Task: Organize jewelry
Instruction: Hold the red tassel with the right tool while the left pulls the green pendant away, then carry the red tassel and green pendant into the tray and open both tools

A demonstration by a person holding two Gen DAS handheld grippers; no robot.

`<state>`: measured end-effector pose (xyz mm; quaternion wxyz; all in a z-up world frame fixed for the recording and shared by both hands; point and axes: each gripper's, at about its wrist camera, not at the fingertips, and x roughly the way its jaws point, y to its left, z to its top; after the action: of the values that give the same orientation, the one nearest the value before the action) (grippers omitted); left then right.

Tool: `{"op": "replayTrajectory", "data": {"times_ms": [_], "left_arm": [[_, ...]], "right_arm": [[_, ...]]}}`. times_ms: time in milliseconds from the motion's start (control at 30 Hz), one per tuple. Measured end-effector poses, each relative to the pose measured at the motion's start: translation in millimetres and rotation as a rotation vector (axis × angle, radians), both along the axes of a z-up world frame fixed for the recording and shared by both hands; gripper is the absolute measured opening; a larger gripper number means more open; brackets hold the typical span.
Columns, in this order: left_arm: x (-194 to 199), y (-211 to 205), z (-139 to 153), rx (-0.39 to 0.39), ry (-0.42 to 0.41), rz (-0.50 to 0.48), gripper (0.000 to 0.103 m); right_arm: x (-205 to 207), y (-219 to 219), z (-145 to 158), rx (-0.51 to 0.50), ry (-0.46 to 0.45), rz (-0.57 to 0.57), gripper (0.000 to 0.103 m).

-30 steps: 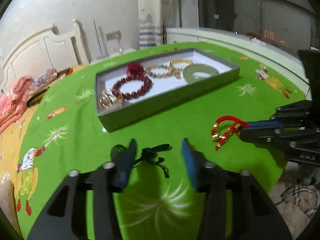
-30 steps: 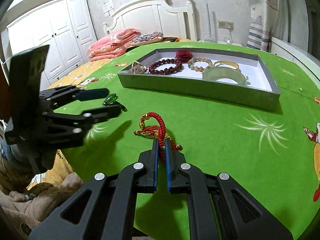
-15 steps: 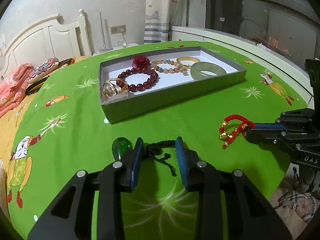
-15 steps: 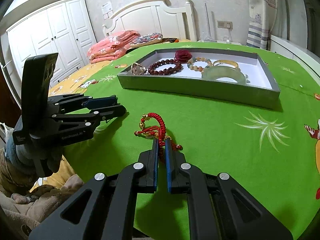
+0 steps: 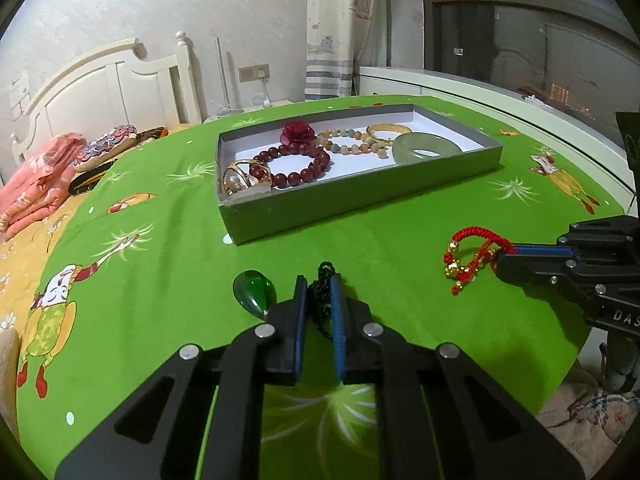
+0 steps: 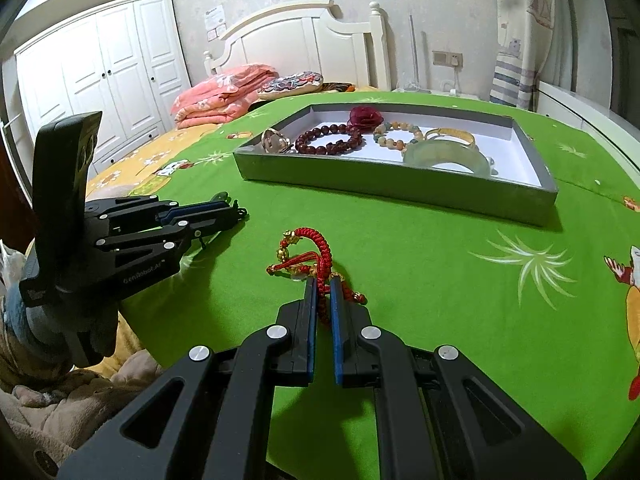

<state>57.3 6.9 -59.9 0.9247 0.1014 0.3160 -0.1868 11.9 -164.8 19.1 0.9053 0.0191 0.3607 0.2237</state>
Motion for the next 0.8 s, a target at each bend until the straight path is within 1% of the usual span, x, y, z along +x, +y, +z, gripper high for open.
{"op": "replayTrajectory", "data": {"times_ms": [233,333,633,800], "left_arm": [[-5,0,1,-0.006,-0.006,0.013,0.011],[-8,-1,1,-0.008,-0.01,0.018,0.011],[-18,-3,13,-0.003,-0.078,0.046,0.011],[-22,-4,23,0.0,-0.111,0.053,0.011]], "right_arm": [[0,1,0,0.003,-0.007,-0.014,0.008],[-2,1,2,0.012,-0.023,-0.021,0.007],[-8,-3,14,0.042,-0.095,-0.049,0.006],[-10,0,24,0.024,-0.146,-0.071,0.006]]}}
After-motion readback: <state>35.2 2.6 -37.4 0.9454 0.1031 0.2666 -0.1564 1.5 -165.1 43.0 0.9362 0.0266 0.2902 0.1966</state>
